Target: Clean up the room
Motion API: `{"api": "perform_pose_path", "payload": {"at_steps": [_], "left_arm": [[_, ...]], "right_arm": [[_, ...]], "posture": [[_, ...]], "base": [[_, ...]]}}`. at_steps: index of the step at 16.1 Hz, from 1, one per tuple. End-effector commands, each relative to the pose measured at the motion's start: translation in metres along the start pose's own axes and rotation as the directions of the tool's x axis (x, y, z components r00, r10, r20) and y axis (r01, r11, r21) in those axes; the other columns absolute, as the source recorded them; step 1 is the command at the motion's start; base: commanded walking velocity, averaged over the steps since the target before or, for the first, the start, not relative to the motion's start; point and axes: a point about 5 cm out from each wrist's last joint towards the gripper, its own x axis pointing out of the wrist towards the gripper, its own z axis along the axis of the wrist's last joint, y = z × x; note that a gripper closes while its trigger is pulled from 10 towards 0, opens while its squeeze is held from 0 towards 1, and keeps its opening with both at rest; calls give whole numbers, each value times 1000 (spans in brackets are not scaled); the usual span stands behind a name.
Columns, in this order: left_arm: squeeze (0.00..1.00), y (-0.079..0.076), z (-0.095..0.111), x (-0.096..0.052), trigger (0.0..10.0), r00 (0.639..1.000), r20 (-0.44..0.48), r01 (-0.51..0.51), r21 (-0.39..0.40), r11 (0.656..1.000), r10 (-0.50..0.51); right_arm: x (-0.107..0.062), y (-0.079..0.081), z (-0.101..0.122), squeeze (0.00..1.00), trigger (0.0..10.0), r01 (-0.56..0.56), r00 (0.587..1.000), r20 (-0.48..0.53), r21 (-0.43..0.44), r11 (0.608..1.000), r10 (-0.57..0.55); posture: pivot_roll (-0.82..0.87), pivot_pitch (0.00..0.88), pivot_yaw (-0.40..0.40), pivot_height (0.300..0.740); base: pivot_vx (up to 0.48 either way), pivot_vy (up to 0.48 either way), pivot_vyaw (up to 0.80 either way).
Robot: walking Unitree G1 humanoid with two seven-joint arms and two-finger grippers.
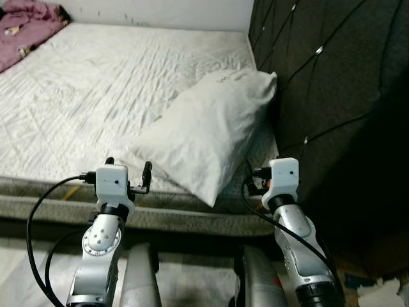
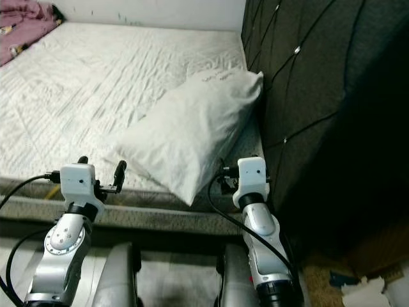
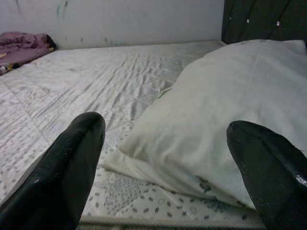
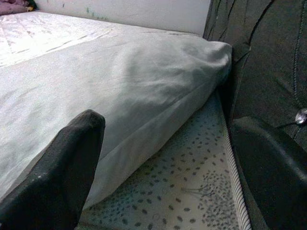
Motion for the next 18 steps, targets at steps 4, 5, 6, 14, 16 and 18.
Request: {"api": "perform_pose_path", "payload": {"at_steps": [4,5,6,14,16,18], "left_arm": [[0,1,0,0,10000,1000,-7,9,8,1000,-8],[0,1,0,0,10000,1000,-9,10,9,1000,-10],[0,0,0,1,10000,1000,-9,11,11,1000,-11],[0,6,3,-6,10000,998,-14,-59,15,998,59],[0,18,5,-19,10000,996,-28,-89,30,996,90],[0,26,3,-29,10000,992,-48,-113,47,992,115]], "right_arm": [[2,1,3,0,10000,-13,1000,3,-10,1000,13],[2,2,3,0,10000,-25,1000,6,-18,1000,25],[2,4,4,0,10000,-45,999,10,-16,999,45],[15,33,-10,0,10000,-348,929,-123,36,937,349],[25,37,-12,0,10000,-382,909,-168,23,924,380],[37,40,-8,0,10000,-342,925,-167,26,939,341]], "posture": [[15,0,-12,562],[15,0,-12,562],[15,0,-12,562],[69,0,-22,562],[108,2,-22,562],[130,9,-23,562]], "base": [[0,0,0],[0,0,0],[0,0,800],[0,0,232],[0,0,0],[0,0,0]]}}
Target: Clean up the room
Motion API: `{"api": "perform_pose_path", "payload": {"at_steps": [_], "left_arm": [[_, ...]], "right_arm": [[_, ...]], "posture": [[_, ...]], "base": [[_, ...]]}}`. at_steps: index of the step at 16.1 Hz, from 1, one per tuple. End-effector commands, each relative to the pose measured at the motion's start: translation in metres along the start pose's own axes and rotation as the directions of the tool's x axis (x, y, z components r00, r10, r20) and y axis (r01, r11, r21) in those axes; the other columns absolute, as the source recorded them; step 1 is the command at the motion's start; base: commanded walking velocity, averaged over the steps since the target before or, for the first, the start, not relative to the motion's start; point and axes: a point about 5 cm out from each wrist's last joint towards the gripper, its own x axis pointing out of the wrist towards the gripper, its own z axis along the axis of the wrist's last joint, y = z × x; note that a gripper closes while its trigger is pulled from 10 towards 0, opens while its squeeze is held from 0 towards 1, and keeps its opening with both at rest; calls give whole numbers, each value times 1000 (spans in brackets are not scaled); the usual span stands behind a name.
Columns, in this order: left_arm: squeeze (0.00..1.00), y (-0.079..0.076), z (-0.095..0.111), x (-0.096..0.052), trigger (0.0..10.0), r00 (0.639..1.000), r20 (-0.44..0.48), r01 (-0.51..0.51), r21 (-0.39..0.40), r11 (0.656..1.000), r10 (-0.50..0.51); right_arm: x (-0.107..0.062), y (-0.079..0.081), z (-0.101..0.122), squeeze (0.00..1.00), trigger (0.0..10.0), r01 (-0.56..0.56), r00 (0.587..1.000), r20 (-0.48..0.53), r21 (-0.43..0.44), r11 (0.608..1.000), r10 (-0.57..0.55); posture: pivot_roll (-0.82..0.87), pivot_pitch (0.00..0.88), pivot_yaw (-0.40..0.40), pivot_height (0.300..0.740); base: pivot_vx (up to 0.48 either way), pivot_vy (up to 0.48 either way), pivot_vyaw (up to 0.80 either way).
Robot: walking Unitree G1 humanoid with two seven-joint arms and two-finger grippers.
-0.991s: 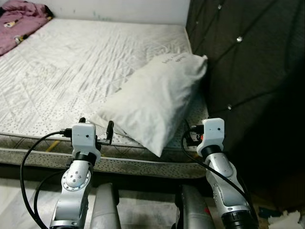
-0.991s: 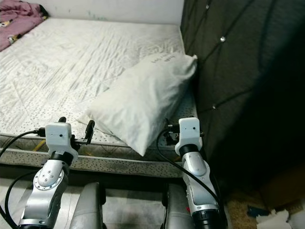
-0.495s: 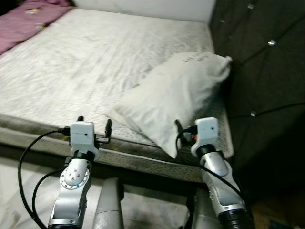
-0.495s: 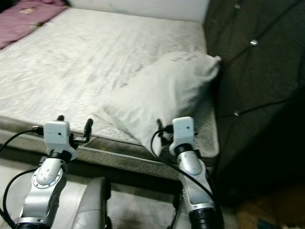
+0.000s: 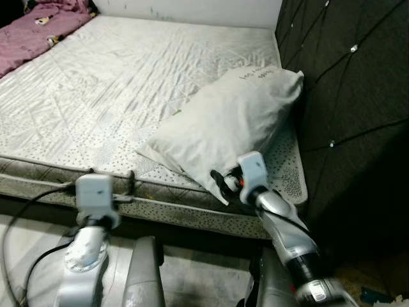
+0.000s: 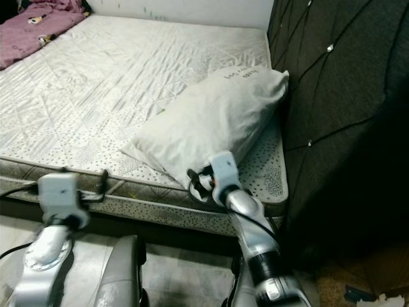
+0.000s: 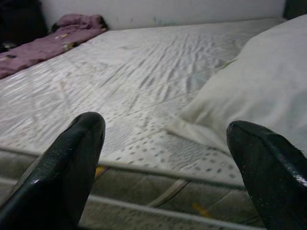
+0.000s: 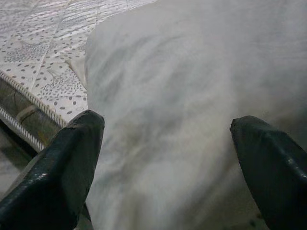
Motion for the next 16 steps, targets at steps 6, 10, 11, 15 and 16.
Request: {"api": "perform_pose_path", "payload": {"at_steps": [6,10,11,15,16], "left_arm": [[0,8,3,-11,10000,1000,-25,-1,34,999,2],[0,7,4,-4,10000,1000,-26,14,35,999,-13],[0,7,4,-4,10000,999,-27,21,36,999,-20],[0,10,6,-4,10000,999,-33,19,48,999,-18],[0,12,7,-5,10000,999,-35,13,53,998,-11]], "right_arm": [[5,-10,2,0,10000,134,990,-64,106,985,-128],[-10,0,-19,0,10000,106,981,-177,162,981,-77],[-9,6,-19,0,10000,76,984,-172,178,981,-45],[9,22,-9,0,10000,38,984,-179,215,976,2],[16,25,-2,0,10000,51,983,-183,259,965,-3]], "posture": [[145,20,-25,562],[133,20,-12,562],[138,18,-11,562],[167,14,-13,562],[180,15,-14,562]], "base": [[0,0,0],[0,0,0],[0,0,0],[0,0,0],[0,0,0]]}}
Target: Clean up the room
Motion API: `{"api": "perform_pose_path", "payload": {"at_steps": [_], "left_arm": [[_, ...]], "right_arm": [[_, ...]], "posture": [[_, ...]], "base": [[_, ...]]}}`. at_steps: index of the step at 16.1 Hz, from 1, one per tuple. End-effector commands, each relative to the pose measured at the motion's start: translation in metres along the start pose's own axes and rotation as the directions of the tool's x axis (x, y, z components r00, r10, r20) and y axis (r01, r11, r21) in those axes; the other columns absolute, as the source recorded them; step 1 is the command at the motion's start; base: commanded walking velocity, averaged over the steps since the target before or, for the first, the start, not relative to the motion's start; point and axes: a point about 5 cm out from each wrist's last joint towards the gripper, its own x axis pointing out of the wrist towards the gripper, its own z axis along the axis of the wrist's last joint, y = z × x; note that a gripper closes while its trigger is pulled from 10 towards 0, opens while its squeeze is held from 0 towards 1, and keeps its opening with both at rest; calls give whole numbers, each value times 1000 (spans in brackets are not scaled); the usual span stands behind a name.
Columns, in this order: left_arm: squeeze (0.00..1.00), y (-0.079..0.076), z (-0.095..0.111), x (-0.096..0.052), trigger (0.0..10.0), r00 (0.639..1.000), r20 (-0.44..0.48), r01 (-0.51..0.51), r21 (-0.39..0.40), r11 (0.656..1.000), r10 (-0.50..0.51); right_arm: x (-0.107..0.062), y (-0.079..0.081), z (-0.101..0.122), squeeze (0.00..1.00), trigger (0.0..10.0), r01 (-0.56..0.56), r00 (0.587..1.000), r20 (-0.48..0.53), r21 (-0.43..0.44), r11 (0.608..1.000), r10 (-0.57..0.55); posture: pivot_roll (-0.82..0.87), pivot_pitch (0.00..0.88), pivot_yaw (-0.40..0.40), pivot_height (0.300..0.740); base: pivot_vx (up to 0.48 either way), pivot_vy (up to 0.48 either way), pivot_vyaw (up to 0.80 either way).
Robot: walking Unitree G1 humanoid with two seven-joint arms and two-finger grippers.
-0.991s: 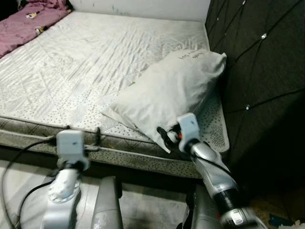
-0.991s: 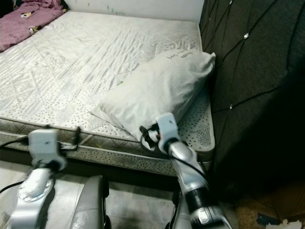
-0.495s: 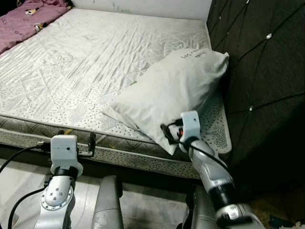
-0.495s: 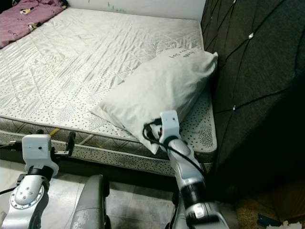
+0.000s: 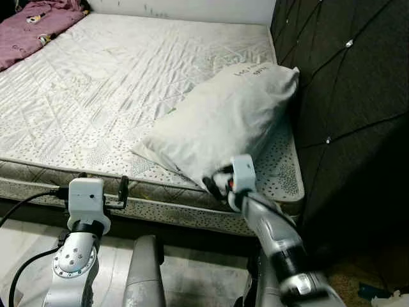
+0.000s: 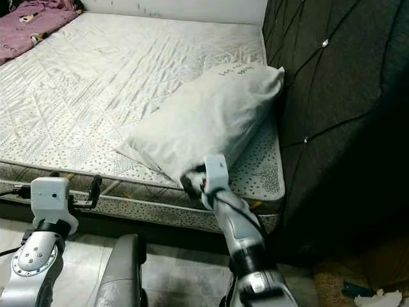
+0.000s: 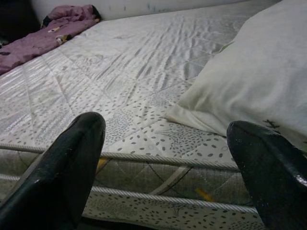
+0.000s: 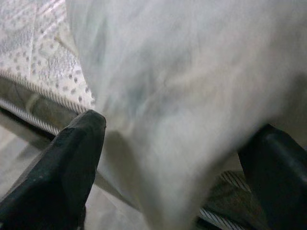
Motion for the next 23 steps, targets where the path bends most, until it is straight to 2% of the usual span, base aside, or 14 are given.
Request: {"api": "perform_pose_path", "payload": {"at_steps": [1,2,5,9,11,18,21,23], "left_arm": [[0,4,4,0,10000,1000,8,-7,11,1000,7],[0,4,5,0,10000,1000,8,-7,13,1000,7],[0,4,7,1,10000,1000,8,-1,21,1000,1],[0,5,9,4,10000,1000,11,-1,25,1000,0],[0,3,9,4,10000,1000,10,3,25,1000,-4],[0,-1,6,-3,10000,1000,-5,1,14,1000,-1],[0,-3,5,-4,10000,1000,-11,2,10,1000,-2],[0,-2,3,-4,10000,1000,-17,0,11,1000,0]], "right_arm": [[5,6,6,0,10000,-3,1000,5,41,999,3],[9,11,14,0,0,-5,1000,30,80,997,3],[17,17,23,0,0,6,999,50,124,992,-12],[23,6,21,0,0,119,992,0,250,961,-123],[27,5,28,0,0,140,989,11,266,954,-149],[30,-3,36,0,0,164,984,26,274,948,-177],[29,-13,36,0,0,199,977,21,252,947,-210],[27,-27,38,0,0,256,963,26,238,937,-270]], "posture": [[186,14,-12,562],[190,15,-10,562],[199,13,-6,562],[200,11,-2,562],[198,13,-4,562],[192,41,-20,562],[185,55,-26,562],[177,46,-28,562]], "base": [[0,0,0],[0,0,0],[0,0,0],[0,0,0],[0,0,0],[0,0,0],[0,0,0],[0,0,0]]}}
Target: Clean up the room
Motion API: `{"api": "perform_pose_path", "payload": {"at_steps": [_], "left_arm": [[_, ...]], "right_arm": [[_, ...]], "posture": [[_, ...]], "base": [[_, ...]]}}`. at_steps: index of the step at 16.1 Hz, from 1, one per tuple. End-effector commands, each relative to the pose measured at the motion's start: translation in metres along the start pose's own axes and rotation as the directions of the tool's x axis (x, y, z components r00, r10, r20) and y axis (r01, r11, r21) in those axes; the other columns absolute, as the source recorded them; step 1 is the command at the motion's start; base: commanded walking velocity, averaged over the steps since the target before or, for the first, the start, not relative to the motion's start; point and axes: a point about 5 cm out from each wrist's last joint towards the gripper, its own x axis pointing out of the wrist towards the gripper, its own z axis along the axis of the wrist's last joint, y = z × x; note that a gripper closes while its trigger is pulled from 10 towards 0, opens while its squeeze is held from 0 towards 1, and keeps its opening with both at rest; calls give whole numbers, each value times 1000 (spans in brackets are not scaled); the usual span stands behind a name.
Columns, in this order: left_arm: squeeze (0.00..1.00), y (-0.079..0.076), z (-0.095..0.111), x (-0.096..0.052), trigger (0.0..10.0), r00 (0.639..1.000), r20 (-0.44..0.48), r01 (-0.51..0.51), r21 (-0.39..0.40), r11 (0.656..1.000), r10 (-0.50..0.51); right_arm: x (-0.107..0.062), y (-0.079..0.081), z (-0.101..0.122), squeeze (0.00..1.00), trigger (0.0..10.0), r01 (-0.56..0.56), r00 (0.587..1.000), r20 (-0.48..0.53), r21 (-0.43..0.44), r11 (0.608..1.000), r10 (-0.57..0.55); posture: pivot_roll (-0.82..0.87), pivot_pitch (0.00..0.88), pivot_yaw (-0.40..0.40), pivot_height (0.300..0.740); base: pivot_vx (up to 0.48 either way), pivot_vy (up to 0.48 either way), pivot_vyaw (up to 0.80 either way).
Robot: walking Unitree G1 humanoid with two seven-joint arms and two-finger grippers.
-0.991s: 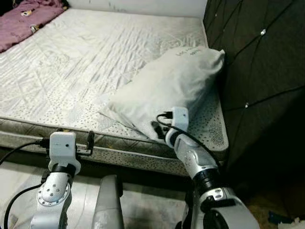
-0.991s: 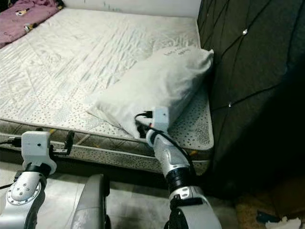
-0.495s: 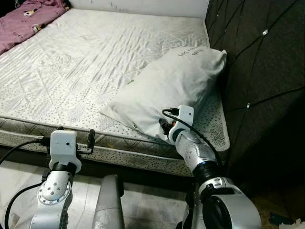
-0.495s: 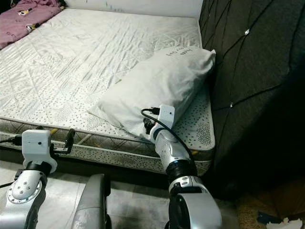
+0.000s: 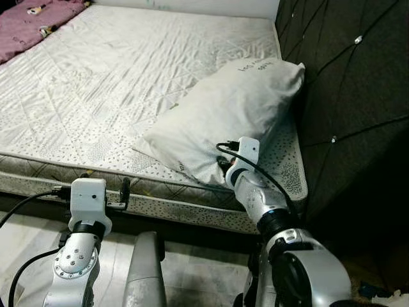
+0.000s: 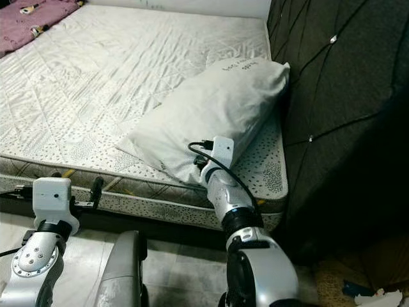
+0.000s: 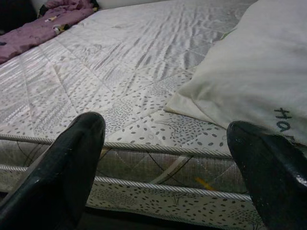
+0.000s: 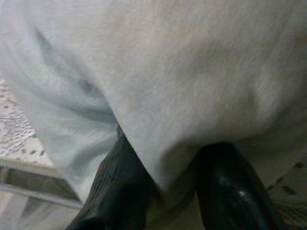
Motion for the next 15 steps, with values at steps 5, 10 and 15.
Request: {"api": "perform_pose_path", "payload": {"at_steps": [5,10,15], "left_arm": [[0,-3,3,7,10000,999,43,-14,-3,1000,14],[0,-9,7,17,10000,997,78,0,3,1000,0],[0,-13,7,26,10000,994,105,-24,17,1000,22]], "right_arm": [[-2,-46,65,0,0,115,976,190,-46,992,-104],[-22,-107,114,0,0,300,903,329,-27,954,-275],[-58,-186,117,0,0,563,775,366,-32,826,-515]], "posture": [[144,0,-23,562],[112,0,-17,562],[81,0,-10,562]], "base": [[0,0,0],[0,0,0],[0,0,0]]}}
